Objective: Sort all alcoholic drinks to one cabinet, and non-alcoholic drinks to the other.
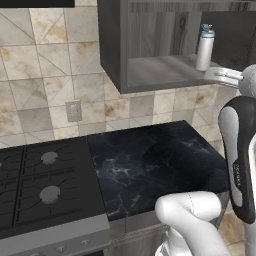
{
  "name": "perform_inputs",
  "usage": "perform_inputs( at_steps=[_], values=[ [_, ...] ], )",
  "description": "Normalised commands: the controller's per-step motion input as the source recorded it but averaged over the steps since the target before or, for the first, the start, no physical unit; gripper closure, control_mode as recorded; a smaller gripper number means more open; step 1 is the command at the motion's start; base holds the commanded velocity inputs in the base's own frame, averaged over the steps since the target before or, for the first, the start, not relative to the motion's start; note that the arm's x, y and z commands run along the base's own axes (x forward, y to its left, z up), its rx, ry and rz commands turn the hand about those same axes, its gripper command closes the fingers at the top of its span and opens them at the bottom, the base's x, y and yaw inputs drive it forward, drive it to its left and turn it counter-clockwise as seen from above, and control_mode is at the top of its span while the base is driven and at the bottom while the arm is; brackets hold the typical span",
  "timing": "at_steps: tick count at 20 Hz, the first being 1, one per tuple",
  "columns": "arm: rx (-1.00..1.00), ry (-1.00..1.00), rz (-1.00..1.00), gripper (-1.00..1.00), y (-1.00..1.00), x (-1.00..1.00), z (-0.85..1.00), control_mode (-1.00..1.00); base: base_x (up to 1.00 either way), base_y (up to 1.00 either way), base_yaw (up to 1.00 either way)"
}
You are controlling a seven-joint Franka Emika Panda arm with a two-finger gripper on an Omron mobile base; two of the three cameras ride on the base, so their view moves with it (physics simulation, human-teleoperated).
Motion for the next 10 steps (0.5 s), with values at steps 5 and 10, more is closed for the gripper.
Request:
perform_inputs(
  at_steps=[5, 10],
  values=[
    [0.05, 0.06, 0.1, -1.0, 0.3, -0.33, -0.17, -1.0, 0.0, 0.0, 0.0],
    [0.02, 0.2, -0.02, -1.0, 0.17, 0.0, -0.11, -1.0, 0.0, 0.0, 0.0]
  ],
)
